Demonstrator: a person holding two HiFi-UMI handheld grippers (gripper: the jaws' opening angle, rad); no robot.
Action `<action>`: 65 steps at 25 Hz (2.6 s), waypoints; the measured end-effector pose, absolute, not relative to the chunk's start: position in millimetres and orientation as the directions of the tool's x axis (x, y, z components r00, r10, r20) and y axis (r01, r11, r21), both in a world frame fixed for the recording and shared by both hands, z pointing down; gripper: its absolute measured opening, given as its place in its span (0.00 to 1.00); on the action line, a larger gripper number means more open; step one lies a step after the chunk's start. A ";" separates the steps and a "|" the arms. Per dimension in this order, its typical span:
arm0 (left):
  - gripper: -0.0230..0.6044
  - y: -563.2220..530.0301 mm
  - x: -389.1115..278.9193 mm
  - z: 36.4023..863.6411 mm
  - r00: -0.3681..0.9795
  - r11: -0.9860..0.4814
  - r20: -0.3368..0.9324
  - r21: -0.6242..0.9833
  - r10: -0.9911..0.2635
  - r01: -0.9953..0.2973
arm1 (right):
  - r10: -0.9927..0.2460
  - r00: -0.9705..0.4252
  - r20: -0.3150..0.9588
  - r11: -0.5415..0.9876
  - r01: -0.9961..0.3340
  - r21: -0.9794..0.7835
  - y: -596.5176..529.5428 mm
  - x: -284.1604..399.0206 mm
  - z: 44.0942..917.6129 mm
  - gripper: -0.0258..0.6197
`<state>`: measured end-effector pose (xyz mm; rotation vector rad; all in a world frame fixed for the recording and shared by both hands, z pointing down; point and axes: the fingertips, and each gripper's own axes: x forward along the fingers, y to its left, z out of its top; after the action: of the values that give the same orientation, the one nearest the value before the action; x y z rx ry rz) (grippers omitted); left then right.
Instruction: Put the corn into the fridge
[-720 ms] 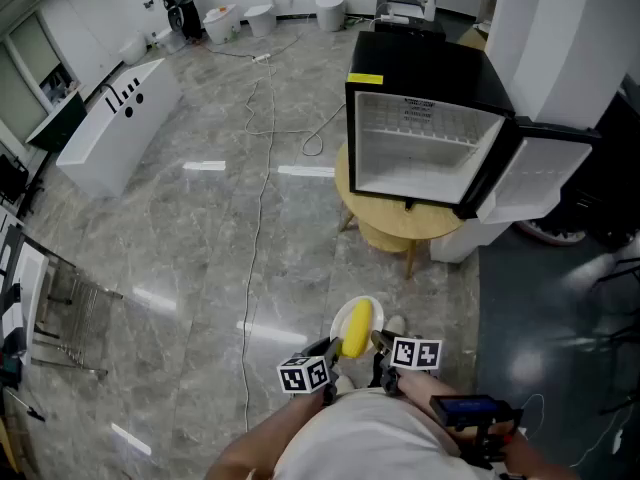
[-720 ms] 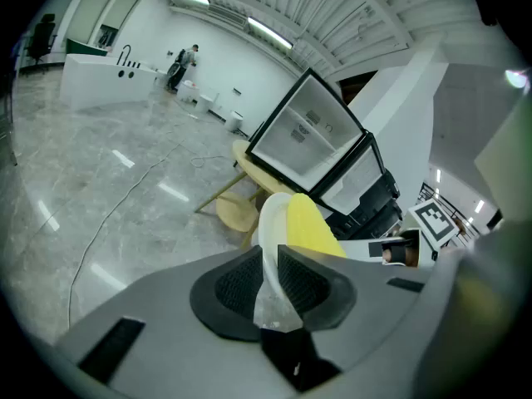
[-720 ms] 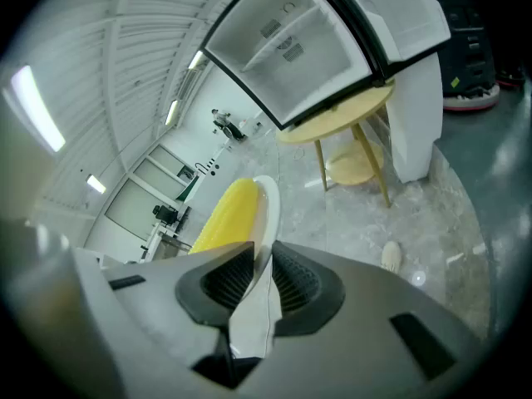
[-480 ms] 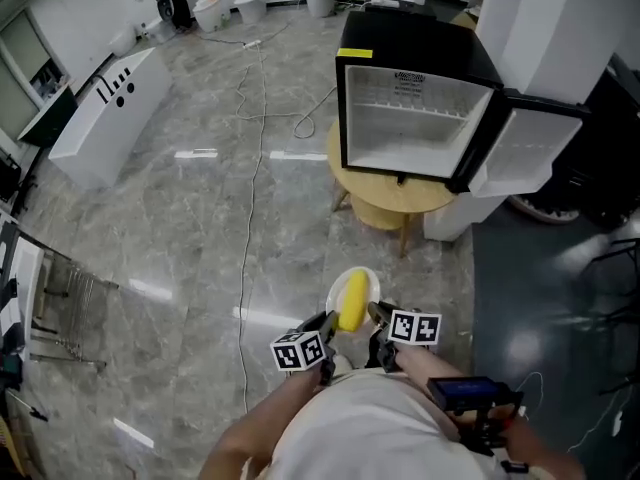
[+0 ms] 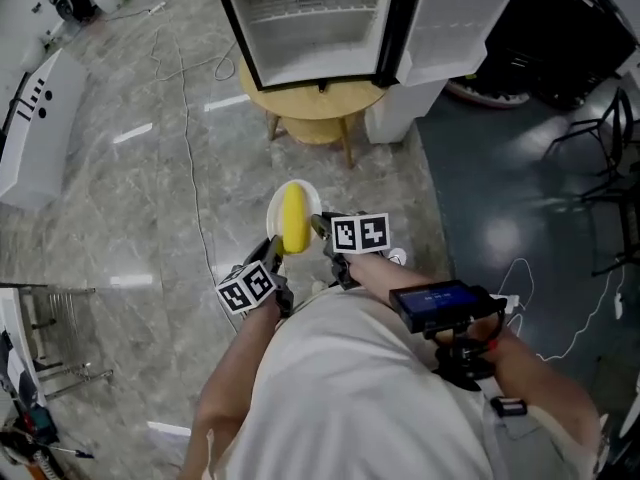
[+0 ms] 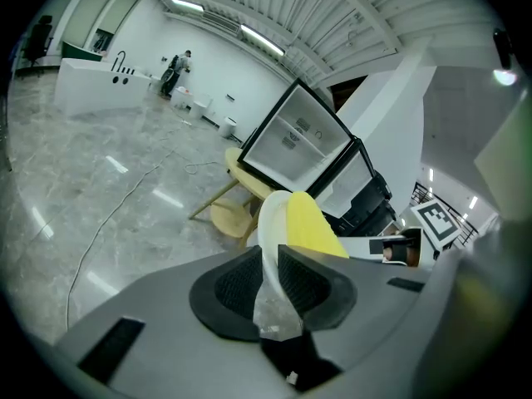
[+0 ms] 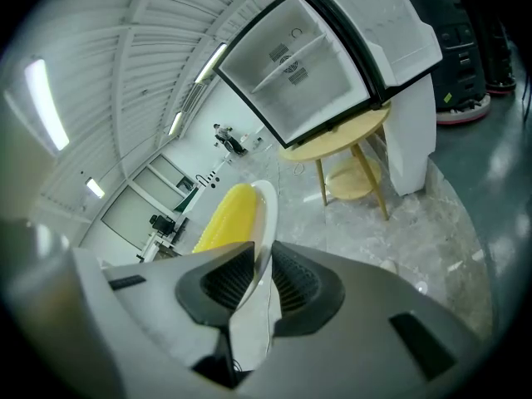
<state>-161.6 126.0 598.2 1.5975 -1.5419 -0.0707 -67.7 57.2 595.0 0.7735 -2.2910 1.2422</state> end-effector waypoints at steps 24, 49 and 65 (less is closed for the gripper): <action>0.14 128.1 -159.0 594.7 0.252 0.125 0.520 0.585 -0.816 -0.802 | -0.304 -0.751 0.587 0.420 -0.658 -0.624 63.9 -62.4 591.3 0.15; 0.14 122.4 -137.8 596.9 0.297 0.073 0.524 0.574 -0.798 -0.816 | -0.341 -0.726 0.597 0.400 -0.686 -0.607 64.4 -37.0 591.9 0.15; 0.14 121.6 -131.8 596.7 0.319 0.051 0.526 0.572 -0.788 -0.818 | -0.354 -0.714 0.604 0.388 -0.700 -0.600 65.0 -31.0 592.7 0.15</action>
<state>-131.8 121.6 596.7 1.7175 -1.4554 0.0434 -31.0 65.0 592.7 0.9116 -2.2738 1.2559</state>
